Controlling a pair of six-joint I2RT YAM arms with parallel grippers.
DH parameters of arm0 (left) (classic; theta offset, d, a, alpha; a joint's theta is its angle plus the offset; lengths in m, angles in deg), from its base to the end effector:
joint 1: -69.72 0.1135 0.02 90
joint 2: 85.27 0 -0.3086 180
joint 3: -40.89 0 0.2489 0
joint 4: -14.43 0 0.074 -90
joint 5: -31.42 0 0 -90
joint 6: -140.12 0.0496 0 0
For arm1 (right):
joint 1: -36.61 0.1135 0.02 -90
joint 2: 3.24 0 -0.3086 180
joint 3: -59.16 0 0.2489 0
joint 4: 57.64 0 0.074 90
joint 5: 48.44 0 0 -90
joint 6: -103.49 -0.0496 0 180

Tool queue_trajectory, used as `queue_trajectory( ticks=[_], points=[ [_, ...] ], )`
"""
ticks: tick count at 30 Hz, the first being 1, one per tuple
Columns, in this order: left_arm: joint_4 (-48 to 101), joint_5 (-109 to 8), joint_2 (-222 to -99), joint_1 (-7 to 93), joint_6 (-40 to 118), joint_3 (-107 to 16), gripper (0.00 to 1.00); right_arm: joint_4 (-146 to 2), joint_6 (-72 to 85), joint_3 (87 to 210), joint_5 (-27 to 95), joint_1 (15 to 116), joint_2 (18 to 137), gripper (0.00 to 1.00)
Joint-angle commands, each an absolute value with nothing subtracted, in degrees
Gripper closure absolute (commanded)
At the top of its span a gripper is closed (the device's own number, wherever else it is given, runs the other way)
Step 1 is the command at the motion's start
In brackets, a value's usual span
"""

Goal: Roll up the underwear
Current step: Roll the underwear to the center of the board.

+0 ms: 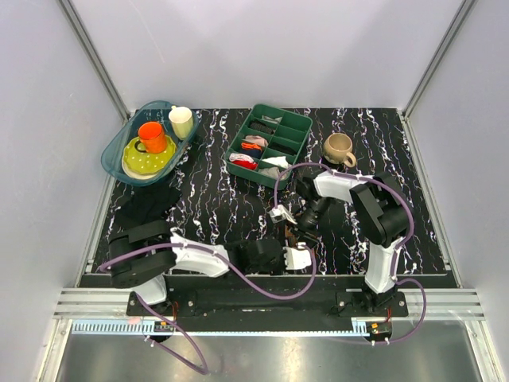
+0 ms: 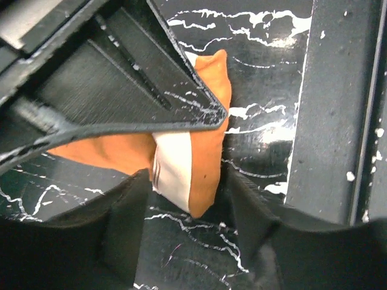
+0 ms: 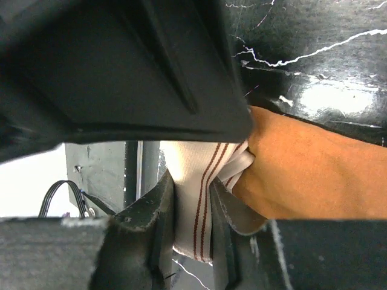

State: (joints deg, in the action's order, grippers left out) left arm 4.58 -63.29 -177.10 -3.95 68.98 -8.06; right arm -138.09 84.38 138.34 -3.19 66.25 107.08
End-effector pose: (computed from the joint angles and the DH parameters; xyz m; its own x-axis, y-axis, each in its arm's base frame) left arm 0.0927 -0.3018 0.1853 0.1579 0.6069 -0.7789 0.9363 0.1586 0.3134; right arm 0.2435 0.1787 0.1726 -0.1455 -0.8548 -0.4981 -0.8049 -0.1905 0.5620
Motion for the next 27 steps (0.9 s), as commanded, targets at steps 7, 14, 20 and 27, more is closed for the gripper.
queue_trajectory(
  ticks=[7, 14, 20, 27],
  points=[
    [17.73, -55.07, -185.29, -2.7, 71.22, -19.55, 0.96, -136.29, 84.86, 135.34, -3.0, 63.59, 102.33, 0.58],
    [28.18, -43.03, -188.35, 1.51, 70.43, -26.39, 1.0, -134.0, 83.89, 134.02, -1.24, 49.72, 89.68, 0.27],
    [38.04, -33.71, -192.93, 6.96, 67.54, -34.66, 1.0, -133.47, 87.31, 133.05, -0.89, 32.17, 83.52, 0.27],
    [55.06, -13.1, -205.83, 16.35, 60.86, -50.55, 0.98, -137.93, 101.79, 126.73, -2.2, 26.06, 73.58, 0.28]
  ],
)
